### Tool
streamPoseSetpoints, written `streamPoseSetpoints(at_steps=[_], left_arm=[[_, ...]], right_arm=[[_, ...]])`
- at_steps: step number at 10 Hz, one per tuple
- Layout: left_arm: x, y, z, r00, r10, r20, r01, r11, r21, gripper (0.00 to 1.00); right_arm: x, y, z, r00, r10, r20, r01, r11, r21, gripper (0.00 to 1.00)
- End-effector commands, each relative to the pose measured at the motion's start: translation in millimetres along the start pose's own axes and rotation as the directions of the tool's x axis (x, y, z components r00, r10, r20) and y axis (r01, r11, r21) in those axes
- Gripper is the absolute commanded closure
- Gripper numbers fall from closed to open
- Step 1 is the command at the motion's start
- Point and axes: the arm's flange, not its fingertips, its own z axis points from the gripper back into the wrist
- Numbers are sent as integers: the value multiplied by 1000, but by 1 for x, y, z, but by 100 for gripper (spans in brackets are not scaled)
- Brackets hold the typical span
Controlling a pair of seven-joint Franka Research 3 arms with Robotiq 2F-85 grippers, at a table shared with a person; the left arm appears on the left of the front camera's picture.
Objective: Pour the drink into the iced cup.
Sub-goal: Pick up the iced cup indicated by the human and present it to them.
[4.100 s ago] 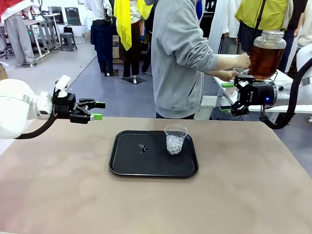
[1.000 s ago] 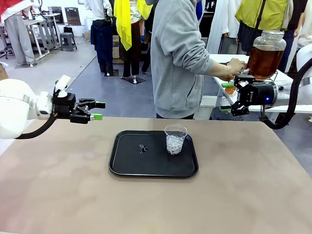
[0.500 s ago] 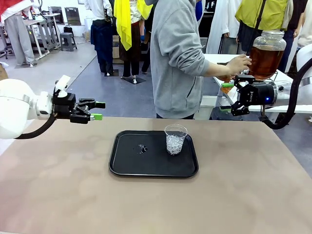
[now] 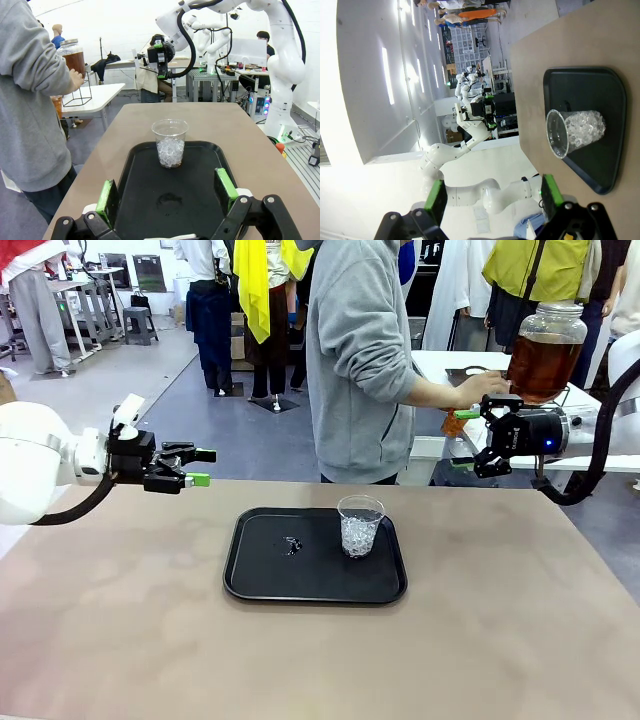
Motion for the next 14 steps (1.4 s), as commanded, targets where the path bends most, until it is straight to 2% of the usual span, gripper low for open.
streamPoseSetpoints(at_steps=[1, 14], left_arm=[[4, 0, -1, 1000, 7, -8, -7, 1000, 3, 0], [4, 0, -1, 1000, 7, -8, -7, 1000, 3, 0]], right_arm=[[0, 2, 0, 1000, 4, 1, -4, 1000, 0, 0], [0, 2, 0, 1000, 4, 1, -4, 1000, 0, 0]])
